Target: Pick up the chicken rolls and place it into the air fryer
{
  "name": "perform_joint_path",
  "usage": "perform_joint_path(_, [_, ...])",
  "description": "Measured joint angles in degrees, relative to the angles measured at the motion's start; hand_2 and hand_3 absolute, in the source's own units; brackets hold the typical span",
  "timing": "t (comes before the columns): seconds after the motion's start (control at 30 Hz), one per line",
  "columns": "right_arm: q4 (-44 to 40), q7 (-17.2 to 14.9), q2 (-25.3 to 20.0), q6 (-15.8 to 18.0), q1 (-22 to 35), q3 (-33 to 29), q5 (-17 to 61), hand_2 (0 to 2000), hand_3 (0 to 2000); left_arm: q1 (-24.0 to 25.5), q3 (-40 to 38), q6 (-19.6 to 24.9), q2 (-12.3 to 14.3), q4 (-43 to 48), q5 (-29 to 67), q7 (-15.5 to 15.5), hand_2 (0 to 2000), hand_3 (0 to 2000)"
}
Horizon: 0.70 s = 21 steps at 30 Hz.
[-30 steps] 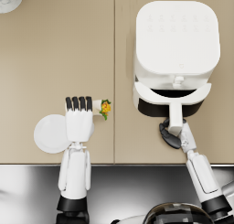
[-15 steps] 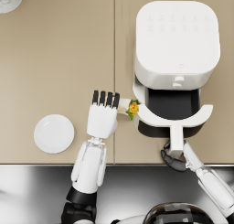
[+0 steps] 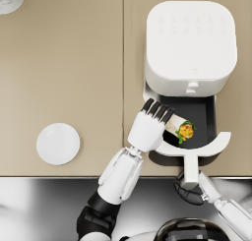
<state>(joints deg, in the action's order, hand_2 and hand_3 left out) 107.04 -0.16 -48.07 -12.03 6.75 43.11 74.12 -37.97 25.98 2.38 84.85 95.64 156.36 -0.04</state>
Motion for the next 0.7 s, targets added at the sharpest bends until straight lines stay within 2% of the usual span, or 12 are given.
perform_joint_path(0.17, [1.7,0.0,0.9,-1.3,-1.5,0.3,0.0,2000,2000,-3.1,3.2,0.1,3.1,-7.5,-0.2,0.0,2000,2000])
perform_joint_path(0.2, [1.8,0.0,1.0,-1.3,-1.7,0.2,0.0,2000,2000,-5.6,7.4,0.2,1.2,-8.8,-0.2,0.0,2000,2000])
perform_joint_path(0.27, [2.0,0.0,1.1,-1.2,-1.9,0.2,0.0,2000,2000,-6.2,8.1,0.5,1.6,-11.1,-0.2,0.1,2000,2000])
perform_joint_path(0.3, [2.1,0.0,1.2,-1.2,-1.9,0.2,-0.1,2000,2000,-6.4,8.5,0.6,2.0,-11.8,-0.2,0.1,639,1673])
perform_joint_path(0.33, [2.0,0.0,1.1,-1.1,-1.9,0.2,-0.1,2000,2000,-6.4,8.7,-0.1,2.1,-12.0,-0.2,0.1,0,1347])
perform_joint_path(0.47, [1.9,0.0,1.2,-0.8,-1.6,0.2,-0.1,2000,2000,-5.0,7.9,-1.1,1.8,-10.7,-0.2,0.1,0,40])
perform_joint_path(0.53, [1.7,-0.1,1.4,-0.4,-1.2,0.5,-0.1,2000,2000,-3.1,5.8,-1.7,0.7,-7.9,-0.2,0.1,0,0])
perform_joint_path(0.7, [1.4,-0.1,3.1,0.6,1.2,2.6,-0.1,2000,2000,5.3,-3.8,-2.2,-4.7,2.2,-0.2,0.1,0,0])
